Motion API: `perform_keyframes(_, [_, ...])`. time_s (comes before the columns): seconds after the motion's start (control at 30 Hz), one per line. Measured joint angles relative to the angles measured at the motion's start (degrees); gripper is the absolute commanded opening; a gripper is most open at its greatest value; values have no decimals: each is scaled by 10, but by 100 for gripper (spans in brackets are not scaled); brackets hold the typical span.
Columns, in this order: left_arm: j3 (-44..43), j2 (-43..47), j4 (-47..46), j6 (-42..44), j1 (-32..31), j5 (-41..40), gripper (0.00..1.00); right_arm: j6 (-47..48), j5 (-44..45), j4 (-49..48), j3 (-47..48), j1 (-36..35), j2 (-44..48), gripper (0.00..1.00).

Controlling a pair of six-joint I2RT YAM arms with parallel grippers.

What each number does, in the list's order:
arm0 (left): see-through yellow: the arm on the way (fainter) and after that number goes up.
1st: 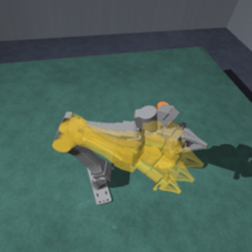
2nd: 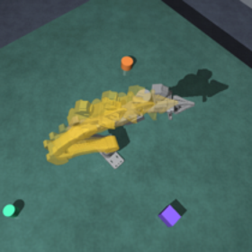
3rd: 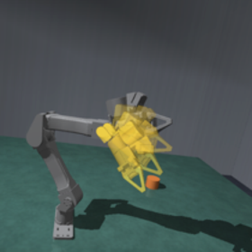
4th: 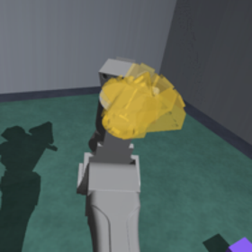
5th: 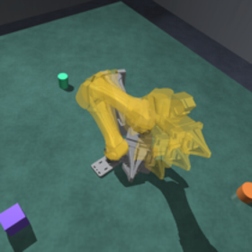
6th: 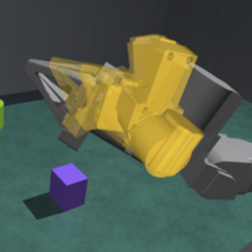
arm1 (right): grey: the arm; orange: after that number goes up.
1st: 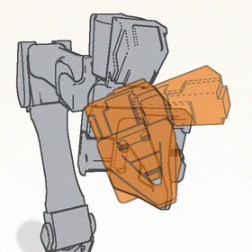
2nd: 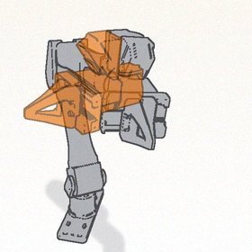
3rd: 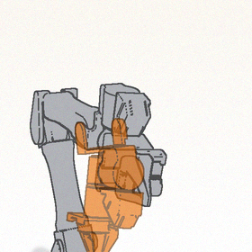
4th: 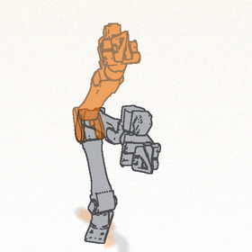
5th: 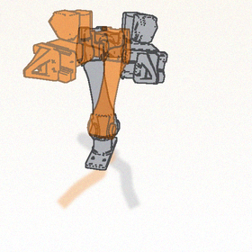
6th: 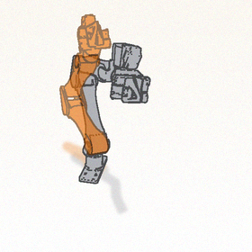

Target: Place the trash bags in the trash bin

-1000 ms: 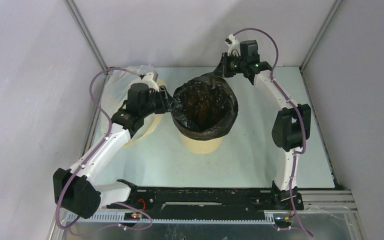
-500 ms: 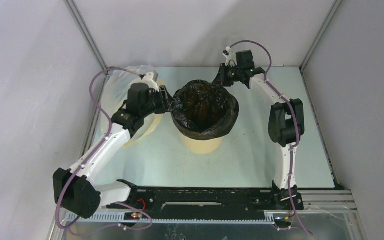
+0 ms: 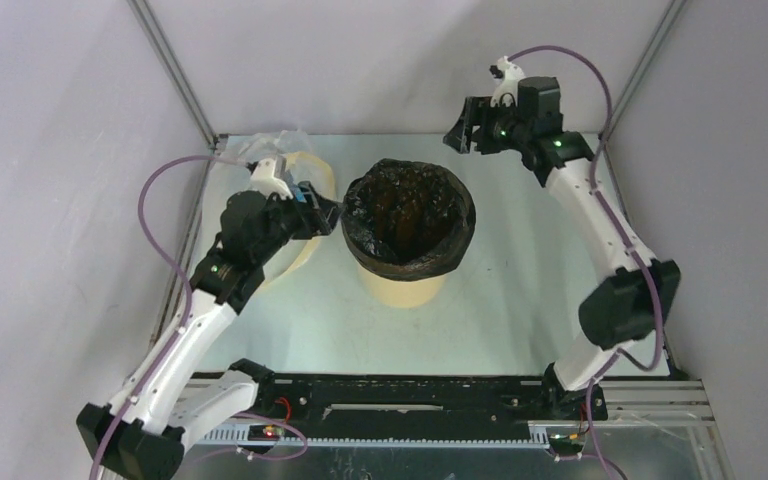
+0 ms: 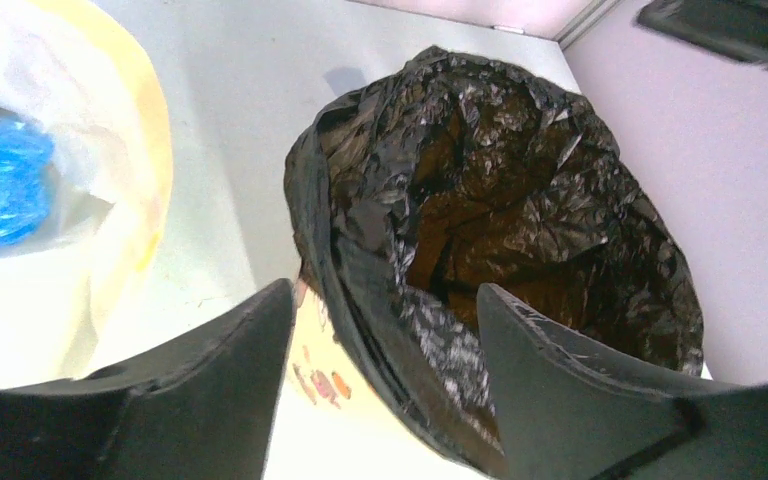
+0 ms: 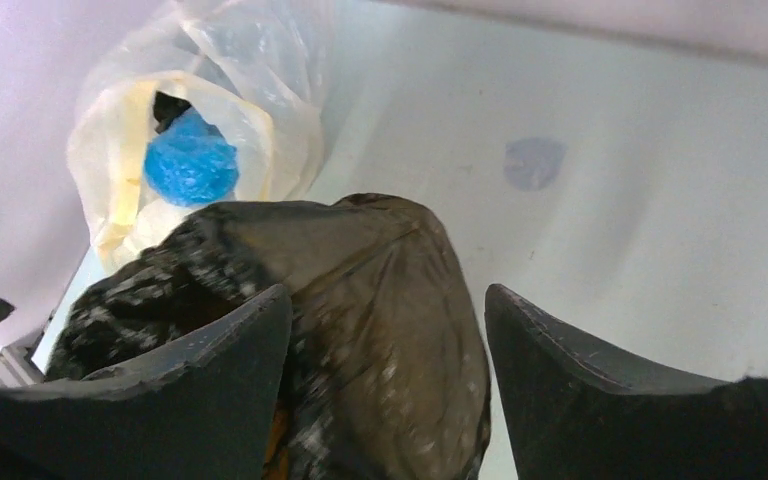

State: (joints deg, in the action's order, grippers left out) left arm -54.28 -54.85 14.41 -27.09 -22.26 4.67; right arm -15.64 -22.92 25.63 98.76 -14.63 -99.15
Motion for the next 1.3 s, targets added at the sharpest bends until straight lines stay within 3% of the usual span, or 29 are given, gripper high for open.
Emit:
perform_keyframes(0.13, [45, 60, -1, -13, 0, -6, 53, 28, 34, 17, -8, -24, 76, 44])
perform_keyframes(0.23, [78, 90, -2, -21, 0, -10, 52, 53, 42, 36, -8, -49, 107, 7])
perform_keyframes(0.27, [90, 98, -2, -25, 0, -11, 52, 63, 45, 45, -8, -61, 114, 0])
perform_keyframes(0.57, [165, 103, -27, -55, 0, 13, 51, 132, 92, 151, -6, -209, 106, 0])
perform_keyframes(0.67, [168, 94, -40, -60, 0, 25, 56, 140, 110, 174, -6, -237, 89, 0])
perform_keyframes(0.8, [172, 84, -64, -66, 0, 43, 58, 142, 127, 191, -6, -262, 58, 0])
perform_keyframes(1.3, [184, 12, -85, -64, 0, 62, 48, 141, 173, 229, -6, -302, -46, 0])
